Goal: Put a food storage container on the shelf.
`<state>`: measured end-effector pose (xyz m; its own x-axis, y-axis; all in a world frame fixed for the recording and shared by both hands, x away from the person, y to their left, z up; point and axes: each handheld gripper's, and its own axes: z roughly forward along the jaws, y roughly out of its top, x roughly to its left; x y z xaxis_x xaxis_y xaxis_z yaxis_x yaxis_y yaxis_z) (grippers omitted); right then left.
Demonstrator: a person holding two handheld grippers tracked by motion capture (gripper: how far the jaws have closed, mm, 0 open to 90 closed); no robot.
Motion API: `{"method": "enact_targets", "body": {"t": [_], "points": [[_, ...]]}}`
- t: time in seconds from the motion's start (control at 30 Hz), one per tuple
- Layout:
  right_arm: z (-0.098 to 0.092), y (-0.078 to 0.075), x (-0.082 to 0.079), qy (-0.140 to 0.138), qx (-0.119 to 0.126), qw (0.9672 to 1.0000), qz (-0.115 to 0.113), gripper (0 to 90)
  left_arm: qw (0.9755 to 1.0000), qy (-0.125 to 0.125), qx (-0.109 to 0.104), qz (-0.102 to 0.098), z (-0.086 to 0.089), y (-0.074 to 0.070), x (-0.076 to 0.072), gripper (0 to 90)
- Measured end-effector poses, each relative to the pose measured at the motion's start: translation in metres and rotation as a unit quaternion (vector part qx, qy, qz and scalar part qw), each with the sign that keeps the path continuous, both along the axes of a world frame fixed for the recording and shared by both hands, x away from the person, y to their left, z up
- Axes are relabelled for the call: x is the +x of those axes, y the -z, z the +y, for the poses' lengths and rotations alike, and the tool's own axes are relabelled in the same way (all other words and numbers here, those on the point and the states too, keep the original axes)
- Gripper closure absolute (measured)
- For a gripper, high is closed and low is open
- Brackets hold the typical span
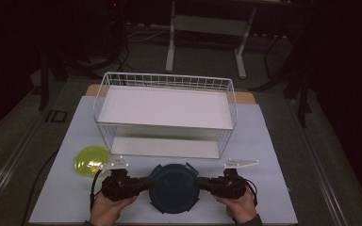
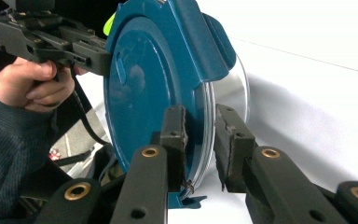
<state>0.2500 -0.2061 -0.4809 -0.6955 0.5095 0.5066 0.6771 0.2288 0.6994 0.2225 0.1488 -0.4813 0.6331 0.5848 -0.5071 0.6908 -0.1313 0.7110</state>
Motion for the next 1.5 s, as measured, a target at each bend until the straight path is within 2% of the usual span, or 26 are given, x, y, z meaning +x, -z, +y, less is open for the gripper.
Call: {"method": "enact_targets", "body": {"t": [0.3,0.57,0.6,0.7,0.77,0.83,1.03,1.37,1.4,1.5], "points": [[0.001,-0.012,0.003,0.001,0.008,0.9996,-0.026,74.7,0.9996,-0.007,0.003,-0.029,0.001,-0.015,0.001,75.4],[0.004,-0.027,0.006,0.002,0.012,0.9987,-0.05,74.7,0.9986,-0.012,0.004,-0.052,0.004,-0.032,0.003,75.4],[0.007,-0.034,0.007,0.001,0.012,0.9982,-0.059,74.7,0.9981,-0.015,0.004,-0.06,0.006,-0.037,0.003,75.4],[0.008,-0.038,0.008,0.0,0.013,0.9979,-0.063,74.7,0.9976,-0.017,0.004,-0.067,0.008,-0.043,0.002,75.4],[0.01,-0.046,0.009,-0.002,0.015,0.9974,-0.071,74.6,0.9967,-0.019,0.005,-0.079,0.011,-0.052,0.002,75.4],[0.011,-0.049,0.01,-0.002,0.018,0.9971,-0.074,74.7,0.9965,-0.021,0.005,-0.081,0.011,-0.054,0.002,75.4],[0.016,-0.065,0.014,-0.002,0.028,0.9958,-0.087,74.7,0.9942,-0.025,0.003,-0.104,0.017,-0.072,0.004,75.4],[0.021,-0.089,0.016,-0.003,0.026,0.9933,-0.113,74.6,0.991,-0.035,-0.009,-0.129,0.022,-0.092,0.004,75.3],[0.023,-0.097,0.017,-0.002,0.027,0.9927,-0.117,74.6,0.99,-0.04,-0.013,-0.135,0.023,-0.098,0.004,75.3],[0.023,-0.106,0.018,-0.004,0.03,0.9921,-0.122,74.6,0.9885,-0.043,-0.017,-0.144,0.023,-0.107,0.004,75.3]]}}
